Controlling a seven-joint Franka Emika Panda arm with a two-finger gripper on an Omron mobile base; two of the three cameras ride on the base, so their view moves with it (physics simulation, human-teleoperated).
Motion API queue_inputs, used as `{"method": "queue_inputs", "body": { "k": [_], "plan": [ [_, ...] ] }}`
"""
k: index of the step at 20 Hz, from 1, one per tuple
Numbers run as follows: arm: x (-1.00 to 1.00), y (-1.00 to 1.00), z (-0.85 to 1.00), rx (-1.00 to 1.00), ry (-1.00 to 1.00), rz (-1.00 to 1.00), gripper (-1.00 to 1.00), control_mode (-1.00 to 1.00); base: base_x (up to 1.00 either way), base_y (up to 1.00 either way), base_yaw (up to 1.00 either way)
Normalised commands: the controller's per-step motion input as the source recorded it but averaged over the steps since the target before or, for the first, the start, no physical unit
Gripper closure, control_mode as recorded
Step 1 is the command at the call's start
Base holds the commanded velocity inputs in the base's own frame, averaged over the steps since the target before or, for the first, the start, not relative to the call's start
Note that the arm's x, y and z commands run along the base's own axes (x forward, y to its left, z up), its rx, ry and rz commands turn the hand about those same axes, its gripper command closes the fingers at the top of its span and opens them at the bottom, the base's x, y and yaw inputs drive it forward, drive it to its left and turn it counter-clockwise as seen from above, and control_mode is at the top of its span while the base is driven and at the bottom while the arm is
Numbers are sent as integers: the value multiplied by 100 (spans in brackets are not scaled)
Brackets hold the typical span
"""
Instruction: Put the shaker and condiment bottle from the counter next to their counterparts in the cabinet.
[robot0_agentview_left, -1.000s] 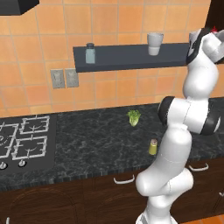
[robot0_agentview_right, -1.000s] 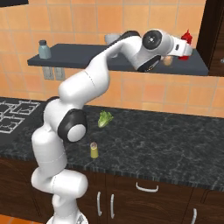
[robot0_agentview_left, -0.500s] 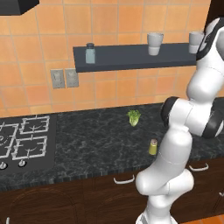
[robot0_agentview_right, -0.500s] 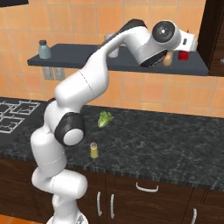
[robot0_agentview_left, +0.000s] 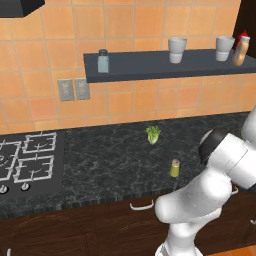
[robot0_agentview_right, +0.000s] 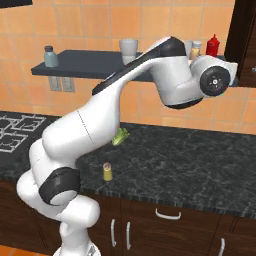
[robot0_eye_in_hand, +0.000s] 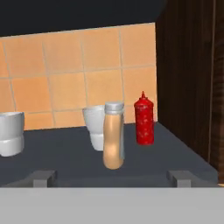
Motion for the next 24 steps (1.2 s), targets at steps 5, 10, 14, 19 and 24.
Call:
{"method": "queue_inputs", "body": {
  "k": [5, 10, 14, 19, 24],
  "plan": [
    [-97, 81, -100, -32, -31, 16, -100, -100, 0, 0, 0],
    [-41, 99, -75, -39, -11, 17, -100, -100, 0, 0, 0],
    [-2, 81, -64, -49, -2, 14, -100, -100, 0, 0, 0],
    [0, 36, -57, -13, 9, 18, -100, -100, 0, 0, 0],
    [0, 13, -45, 3, 23, 34, -100, -100, 0, 0, 0]
  ]
}}
